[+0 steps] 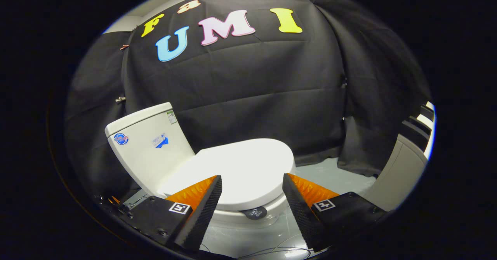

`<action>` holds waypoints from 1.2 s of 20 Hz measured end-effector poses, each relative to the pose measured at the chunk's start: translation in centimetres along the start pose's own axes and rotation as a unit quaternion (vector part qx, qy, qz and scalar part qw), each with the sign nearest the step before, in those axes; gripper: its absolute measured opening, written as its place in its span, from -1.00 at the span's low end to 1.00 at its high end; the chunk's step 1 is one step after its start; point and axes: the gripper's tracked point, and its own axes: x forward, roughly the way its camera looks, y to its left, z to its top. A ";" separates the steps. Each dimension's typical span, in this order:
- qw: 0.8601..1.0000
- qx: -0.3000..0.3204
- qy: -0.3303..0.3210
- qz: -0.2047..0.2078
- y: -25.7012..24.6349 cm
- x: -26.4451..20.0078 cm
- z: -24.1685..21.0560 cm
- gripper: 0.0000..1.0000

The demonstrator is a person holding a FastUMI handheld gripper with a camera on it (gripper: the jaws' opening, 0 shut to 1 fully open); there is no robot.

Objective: Open the toilet lid.

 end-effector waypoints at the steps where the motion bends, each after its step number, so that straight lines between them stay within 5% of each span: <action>1: 1.000 0.003 0.007 -0.004 -0.4 0.0 -0.5 0.98; 12: 0.993 0.064 0.094 -0.026 -2.9 0.8 -6.3 0.99; 18: 0.976 0.177 0.127 -0.030 -3.7 1.4 -7.7 0.97; 20: 0.969 0.204 0.139 -0.029 -3.7 1.7 -8.6 0.92; 23: 0.954 0.254 0.159 -0.015 -2.8 2.6 -9.9 0.46; 24: 0.949 0.266 0.169 -0.008 -2.3 2.9 -10.6 0.46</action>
